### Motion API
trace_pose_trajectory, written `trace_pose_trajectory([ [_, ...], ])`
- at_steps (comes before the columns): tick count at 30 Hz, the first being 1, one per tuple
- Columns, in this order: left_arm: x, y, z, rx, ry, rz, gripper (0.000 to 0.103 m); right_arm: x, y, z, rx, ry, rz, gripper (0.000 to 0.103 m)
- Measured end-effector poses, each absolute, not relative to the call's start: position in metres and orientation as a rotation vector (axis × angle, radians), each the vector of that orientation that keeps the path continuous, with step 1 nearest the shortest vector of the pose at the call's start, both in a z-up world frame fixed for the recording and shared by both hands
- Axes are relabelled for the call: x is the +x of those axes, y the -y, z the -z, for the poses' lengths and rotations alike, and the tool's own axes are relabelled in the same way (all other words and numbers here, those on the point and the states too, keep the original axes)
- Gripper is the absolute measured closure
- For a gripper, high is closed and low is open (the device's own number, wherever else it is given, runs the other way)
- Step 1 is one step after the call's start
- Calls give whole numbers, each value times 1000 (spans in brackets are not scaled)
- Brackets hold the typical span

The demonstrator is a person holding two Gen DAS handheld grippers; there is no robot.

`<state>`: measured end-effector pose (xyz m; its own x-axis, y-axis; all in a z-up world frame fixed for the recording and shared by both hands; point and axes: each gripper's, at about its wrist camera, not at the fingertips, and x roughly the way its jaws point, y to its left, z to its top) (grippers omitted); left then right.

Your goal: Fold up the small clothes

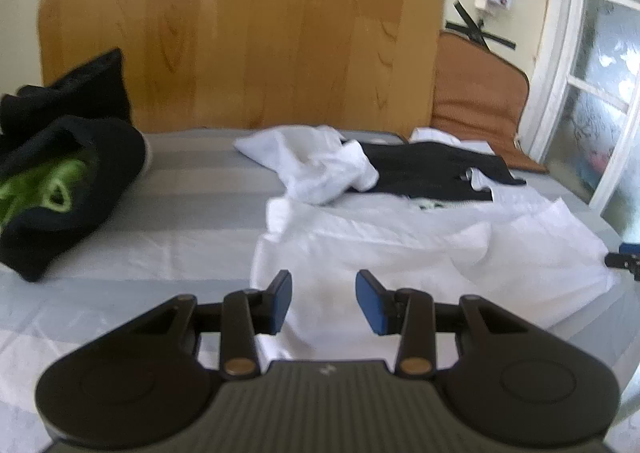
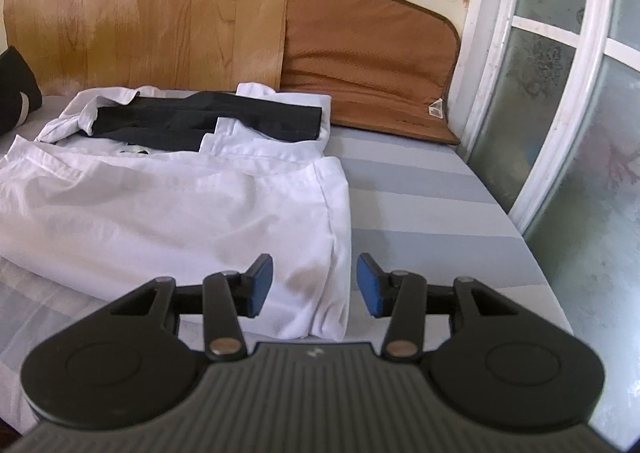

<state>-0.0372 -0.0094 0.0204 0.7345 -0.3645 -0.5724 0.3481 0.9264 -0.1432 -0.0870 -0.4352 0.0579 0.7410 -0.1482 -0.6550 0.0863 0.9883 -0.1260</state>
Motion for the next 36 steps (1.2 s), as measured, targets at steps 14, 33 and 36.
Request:
trace_pose_trajectory([
  [14, -32, -6, -12, 78, -680, 383, 64, -81, 469, -60, -58, -753, 42, 39],
  [33, 253, 111, -51, 158, -682, 466, 39, 243, 469, -60, 46, -763, -231, 38],
  [36, 280, 136, -21, 190, -757, 476, 38, 274, 467, -31, 73, -824, -255, 38],
])
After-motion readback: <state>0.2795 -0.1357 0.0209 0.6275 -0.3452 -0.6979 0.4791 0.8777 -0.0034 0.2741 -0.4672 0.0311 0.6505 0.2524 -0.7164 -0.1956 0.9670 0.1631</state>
